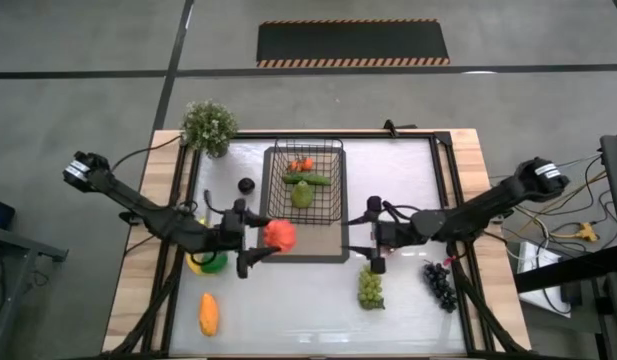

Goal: Build produce basket
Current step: Put the pumpkin into the black wire basket

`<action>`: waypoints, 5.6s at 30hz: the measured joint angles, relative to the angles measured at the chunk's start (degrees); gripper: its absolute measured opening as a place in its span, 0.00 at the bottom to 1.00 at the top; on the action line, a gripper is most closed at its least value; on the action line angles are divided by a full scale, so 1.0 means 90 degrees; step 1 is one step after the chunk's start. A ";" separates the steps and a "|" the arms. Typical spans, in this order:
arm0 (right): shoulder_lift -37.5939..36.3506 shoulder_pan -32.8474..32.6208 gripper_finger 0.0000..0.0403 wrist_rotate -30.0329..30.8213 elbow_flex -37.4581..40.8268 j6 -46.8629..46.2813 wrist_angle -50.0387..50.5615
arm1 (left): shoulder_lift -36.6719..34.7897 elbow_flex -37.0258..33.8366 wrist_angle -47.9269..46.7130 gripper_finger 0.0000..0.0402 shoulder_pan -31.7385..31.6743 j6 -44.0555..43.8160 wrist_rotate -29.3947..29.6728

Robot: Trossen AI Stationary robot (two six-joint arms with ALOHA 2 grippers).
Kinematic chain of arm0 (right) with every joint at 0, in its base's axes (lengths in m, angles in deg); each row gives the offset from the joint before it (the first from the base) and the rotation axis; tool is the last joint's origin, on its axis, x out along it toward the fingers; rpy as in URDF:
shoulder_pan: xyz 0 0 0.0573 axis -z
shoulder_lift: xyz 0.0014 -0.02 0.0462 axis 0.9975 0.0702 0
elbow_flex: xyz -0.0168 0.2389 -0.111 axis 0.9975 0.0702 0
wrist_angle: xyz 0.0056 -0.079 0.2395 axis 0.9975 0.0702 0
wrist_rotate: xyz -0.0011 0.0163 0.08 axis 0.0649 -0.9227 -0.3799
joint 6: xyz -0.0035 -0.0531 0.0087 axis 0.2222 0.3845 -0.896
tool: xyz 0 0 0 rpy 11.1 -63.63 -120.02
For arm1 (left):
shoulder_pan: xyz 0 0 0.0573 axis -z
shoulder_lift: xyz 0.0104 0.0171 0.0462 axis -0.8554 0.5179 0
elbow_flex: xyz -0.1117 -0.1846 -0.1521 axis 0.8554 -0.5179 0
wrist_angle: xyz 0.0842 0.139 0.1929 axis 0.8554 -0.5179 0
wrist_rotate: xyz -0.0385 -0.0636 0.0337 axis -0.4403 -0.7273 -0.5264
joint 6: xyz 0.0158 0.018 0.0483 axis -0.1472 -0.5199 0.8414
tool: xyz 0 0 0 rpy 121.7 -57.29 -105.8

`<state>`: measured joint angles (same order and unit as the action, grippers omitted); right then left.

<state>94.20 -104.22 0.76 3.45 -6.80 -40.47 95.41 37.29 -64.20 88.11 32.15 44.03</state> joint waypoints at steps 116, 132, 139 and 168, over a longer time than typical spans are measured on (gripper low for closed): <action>0.5477 0.4335 0.79 -0.0552 -0.9512 -0.0048 1.2714 | 0.0175 -0.1608 0.4841 0.93 -0.0512 0.4690 0.0591; 0.5722 0.4335 0.89 -0.0338 -0.9679 0.0101 1.2920 | 0.0175 -0.1613 0.4843 0.93 -0.0510 0.4683 0.0591; 0.5719 0.4303 0.87 -0.0338 -0.9682 0.0327 1.2901 | 0.0175 -0.1615 0.4843 0.93 -0.0510 0.4680 0.0591; 0.5259 0.4139 0.83 -0.0342 -0.9682 -0.0362 1.3009 | 0.0177 -0.1620 0.4841 0.93 -0.0510 0.4712 0.0585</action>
<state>141.54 -66.97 -2.31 -83.69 -10.06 76.62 97.01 22.70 -20.63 83.52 74.56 49.30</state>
